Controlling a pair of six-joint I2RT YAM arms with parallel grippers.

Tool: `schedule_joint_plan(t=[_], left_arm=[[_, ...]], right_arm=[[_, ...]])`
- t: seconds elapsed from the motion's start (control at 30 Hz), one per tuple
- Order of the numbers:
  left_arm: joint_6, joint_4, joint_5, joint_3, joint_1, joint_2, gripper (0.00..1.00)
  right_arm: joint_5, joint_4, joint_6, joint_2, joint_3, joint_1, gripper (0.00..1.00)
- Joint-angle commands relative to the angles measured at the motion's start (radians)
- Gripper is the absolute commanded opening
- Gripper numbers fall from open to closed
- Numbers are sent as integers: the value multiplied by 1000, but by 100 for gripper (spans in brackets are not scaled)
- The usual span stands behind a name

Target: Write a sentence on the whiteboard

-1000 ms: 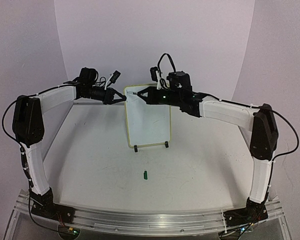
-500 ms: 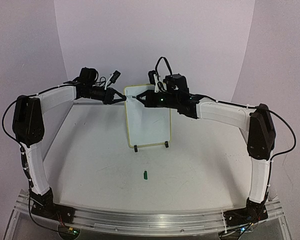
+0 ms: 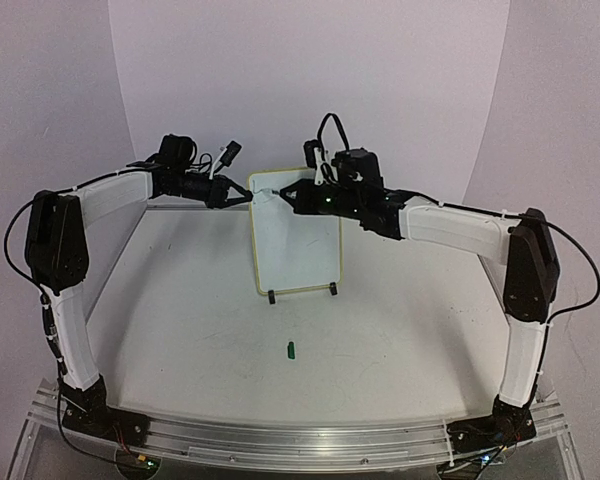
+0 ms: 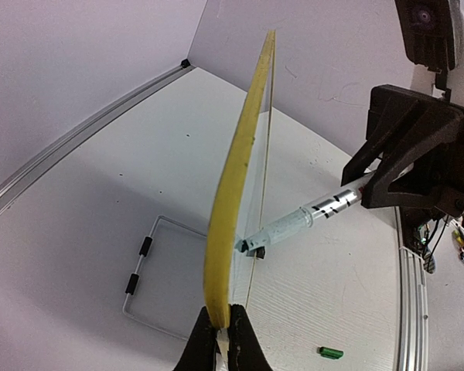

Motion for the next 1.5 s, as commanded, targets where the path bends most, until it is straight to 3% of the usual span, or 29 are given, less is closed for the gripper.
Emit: schedule_joint_plan(t=[0.0, 0.2, 1.47], left_arm=[[38, -56, -18, 25, -14, 7, 0], [41, -59, -21, 26, -14, 7, 0], [45, -71, -21, 28, -14, 7, 0]], right_arm=[[34, 49, -4, -42, -7, -12, 0], [-59, 115, 8, -76, -35, -12, 0], [-47, 41, -1, 13, 36, -31, 0]])
